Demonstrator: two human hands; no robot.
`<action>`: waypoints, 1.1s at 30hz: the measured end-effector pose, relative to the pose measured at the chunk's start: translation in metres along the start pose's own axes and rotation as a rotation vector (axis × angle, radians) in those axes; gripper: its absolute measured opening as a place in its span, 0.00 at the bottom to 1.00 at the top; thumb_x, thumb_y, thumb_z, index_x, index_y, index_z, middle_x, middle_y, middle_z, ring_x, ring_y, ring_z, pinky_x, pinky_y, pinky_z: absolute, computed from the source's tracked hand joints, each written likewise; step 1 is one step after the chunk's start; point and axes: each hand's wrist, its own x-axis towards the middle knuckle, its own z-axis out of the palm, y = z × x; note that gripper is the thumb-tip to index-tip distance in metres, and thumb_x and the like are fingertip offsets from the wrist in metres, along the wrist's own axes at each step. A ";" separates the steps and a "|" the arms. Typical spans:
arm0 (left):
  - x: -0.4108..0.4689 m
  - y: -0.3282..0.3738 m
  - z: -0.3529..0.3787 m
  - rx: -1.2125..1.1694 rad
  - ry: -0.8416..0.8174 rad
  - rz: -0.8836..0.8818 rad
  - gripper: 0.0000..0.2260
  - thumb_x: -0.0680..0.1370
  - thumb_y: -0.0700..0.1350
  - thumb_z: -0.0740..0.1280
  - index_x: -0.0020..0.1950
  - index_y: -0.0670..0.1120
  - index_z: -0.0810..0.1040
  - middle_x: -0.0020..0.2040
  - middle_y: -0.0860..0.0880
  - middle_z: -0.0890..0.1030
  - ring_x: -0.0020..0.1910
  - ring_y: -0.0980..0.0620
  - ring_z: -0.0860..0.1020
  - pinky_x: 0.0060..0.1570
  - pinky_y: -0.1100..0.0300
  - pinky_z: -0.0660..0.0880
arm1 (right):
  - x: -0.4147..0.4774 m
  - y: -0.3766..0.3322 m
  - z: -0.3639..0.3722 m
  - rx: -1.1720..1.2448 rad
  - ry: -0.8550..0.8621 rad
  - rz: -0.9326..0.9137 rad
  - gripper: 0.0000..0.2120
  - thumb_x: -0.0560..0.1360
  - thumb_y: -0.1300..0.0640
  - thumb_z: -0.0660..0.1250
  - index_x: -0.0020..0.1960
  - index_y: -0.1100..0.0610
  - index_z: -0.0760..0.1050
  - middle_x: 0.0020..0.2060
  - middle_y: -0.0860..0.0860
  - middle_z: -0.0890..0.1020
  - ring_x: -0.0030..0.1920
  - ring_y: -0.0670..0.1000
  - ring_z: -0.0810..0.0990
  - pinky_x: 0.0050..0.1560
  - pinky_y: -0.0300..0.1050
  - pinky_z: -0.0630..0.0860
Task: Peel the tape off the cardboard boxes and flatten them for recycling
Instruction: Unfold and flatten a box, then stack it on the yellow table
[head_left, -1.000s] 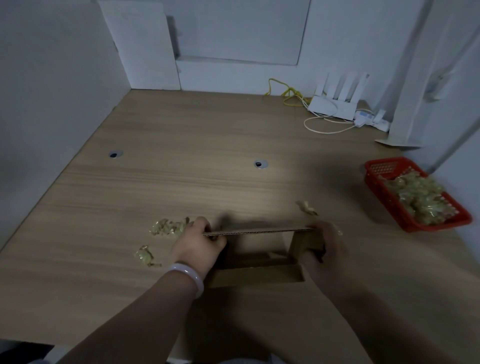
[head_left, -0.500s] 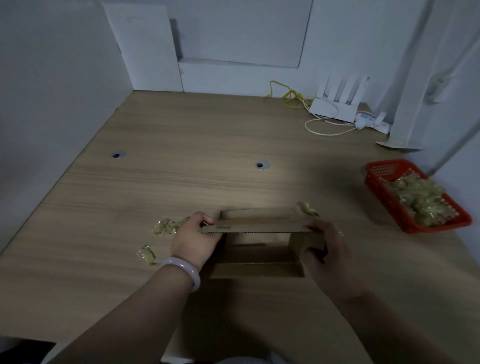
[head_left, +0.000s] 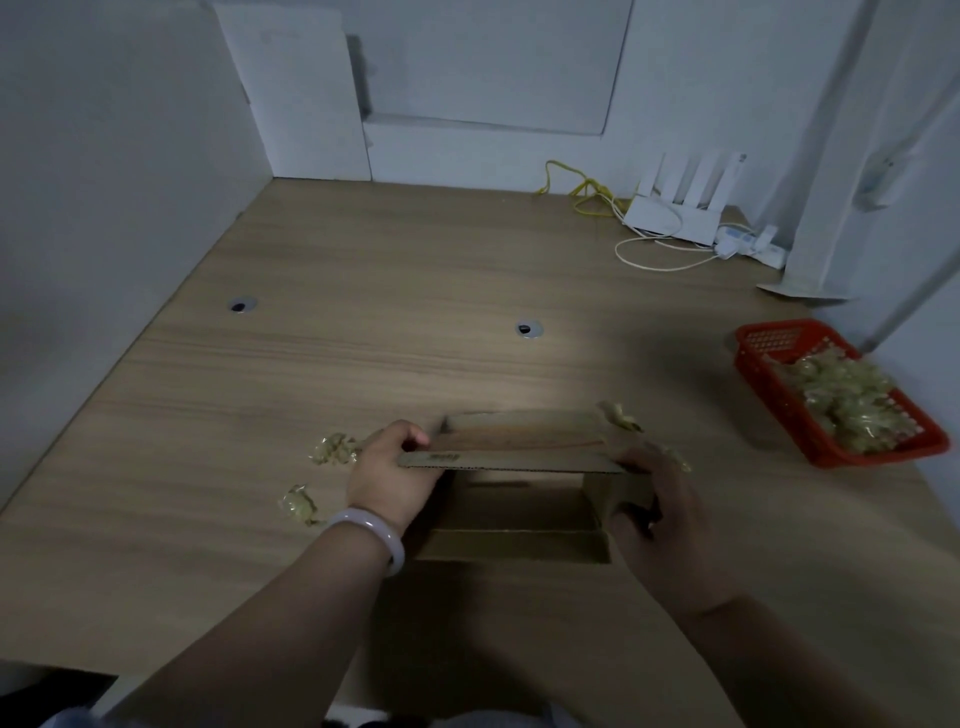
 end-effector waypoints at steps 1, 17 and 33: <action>0.000 0.000 -0.001 -0.020 -0.037 0.008 0.07 0.69 0.44 0.73 0.41 0.54 0.77 0.48 0.47 0.79 0.42 0.50 0.79 0.41 0.62 0.77 | 0.001 0.001 0.000 -0.005 -0.003 0.012 0.26 0.65 0.60 0.66 0.60 0.43 0.69 0.52 0.38 0.74 0.48 0.40 0.75 0.43 0.37 0.73; -0.072 -0.059 0.013 0.591 -0.769 0.398 0.31 0.77 0.45 0.58 0.78 0.57 0.53 0.77 0.60 0.40 0.74 0.61 0.44 0.70 0.68 0.42 | -0.033 0.048 0.002 0.296 -0.165 0.889 0.24 0.69 0.67 0.74 0.62 0.57 0.71 0.48 0.55 0.78 0.48 0.52 0.78 0.47 0.51 0.78; -0.047 -0.084 0.086 0.973 -0.456 0.502 0.31 0.71 0.67 0.61 0.65 0.47 0.75 0.67 0.45 0.73 0.65 0.43 0.72 0.68 0.45 0.66 | -0.074 0.079 0.034 -0.500 -0.541 0.420 0.44 0.63 0.51 0.74 0.75 0.57 0.62 0.72 0.56 0.65 0.71 0.58 0.65 0.69 0.51 0.64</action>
